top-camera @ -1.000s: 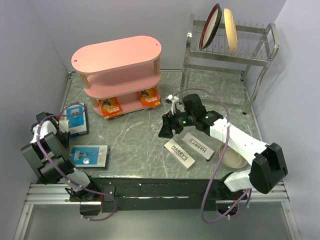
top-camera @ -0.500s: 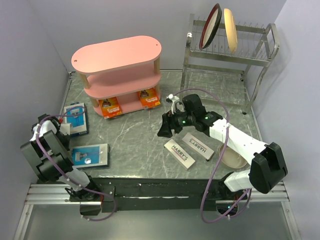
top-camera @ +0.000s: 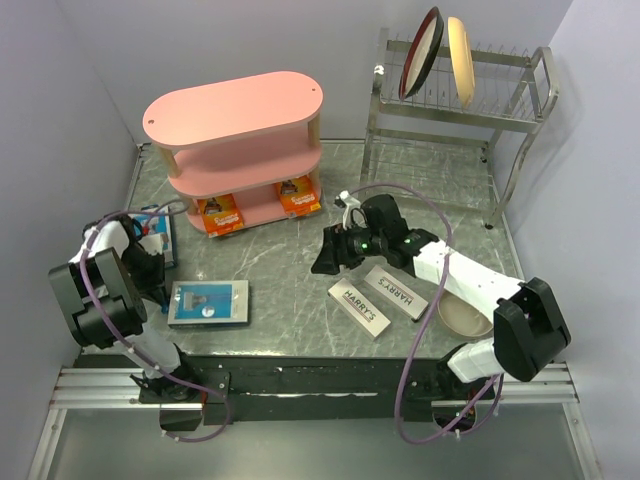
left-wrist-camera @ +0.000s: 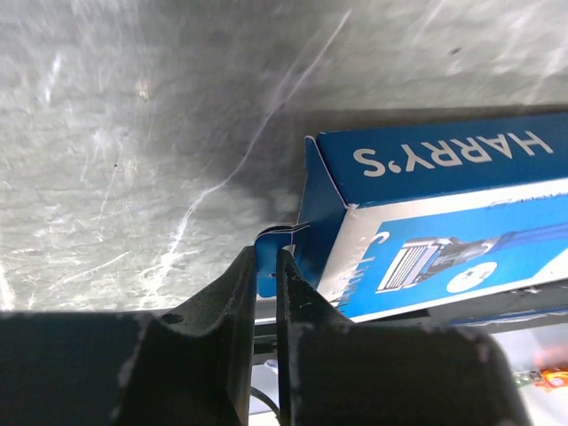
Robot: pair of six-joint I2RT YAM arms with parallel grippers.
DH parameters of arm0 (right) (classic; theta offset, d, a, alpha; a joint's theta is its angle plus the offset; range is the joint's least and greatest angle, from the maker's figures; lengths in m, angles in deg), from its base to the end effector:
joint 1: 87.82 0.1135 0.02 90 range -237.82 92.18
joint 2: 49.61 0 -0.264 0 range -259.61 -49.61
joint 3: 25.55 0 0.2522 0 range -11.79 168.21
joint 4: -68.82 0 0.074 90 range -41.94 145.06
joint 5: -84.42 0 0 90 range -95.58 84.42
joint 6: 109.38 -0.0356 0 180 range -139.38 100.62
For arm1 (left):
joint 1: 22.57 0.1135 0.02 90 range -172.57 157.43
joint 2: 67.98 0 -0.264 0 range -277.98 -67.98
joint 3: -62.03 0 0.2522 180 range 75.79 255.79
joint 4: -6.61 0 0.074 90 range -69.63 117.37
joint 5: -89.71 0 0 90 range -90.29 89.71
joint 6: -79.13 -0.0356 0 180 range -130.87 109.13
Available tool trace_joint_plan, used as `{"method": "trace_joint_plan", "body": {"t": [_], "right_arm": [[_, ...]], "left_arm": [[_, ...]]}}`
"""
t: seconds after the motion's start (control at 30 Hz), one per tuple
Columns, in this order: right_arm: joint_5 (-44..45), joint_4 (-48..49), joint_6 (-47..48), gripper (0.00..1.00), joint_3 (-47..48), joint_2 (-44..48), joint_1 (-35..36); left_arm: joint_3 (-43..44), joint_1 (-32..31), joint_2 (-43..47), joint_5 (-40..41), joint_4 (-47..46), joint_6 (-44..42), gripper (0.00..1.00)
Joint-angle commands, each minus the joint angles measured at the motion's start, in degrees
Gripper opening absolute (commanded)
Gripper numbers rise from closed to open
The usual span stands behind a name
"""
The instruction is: Place and organize the shaving razors onto the shelf
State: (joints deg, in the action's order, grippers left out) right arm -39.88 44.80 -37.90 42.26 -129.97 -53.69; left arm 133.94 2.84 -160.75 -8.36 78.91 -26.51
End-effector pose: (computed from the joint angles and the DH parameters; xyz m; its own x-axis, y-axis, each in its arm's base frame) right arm 0.2412 0.1877 0.2574 -0.7339 -0.1804 -0.6549 -0.6381 0.5138 0.5735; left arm 0.2392 0.1081 0.1783 -0.9849 -0.1724 0.0153 -0.1727 0.9735 -0.1498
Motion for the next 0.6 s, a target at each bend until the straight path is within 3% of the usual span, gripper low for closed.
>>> {"method": "trace_joint_plan", "body": {"t": [0.0, 0.33, 0.57], "right_arm": [[2.92, 2.88, -4.14, 0.77, -2.27, 3.19, -0.03], [2.4, 8.15, -12.06, 0.77, -5.09, 1.17, 0.5], [1.96, 6.83, -14.87, 0.77, -1.31, 0.2, 0.32]], "left_arm": [[5.47, -0.18, -2.58, -2.91, 2.01, 4.29, 0.01], [23.58, 0.25, -10.06, -6.95, 8.78, 12.37, 0.01], [22.63, -0.1, -7.35, -10.47, 6.06, 25.29, 0.01]]}}
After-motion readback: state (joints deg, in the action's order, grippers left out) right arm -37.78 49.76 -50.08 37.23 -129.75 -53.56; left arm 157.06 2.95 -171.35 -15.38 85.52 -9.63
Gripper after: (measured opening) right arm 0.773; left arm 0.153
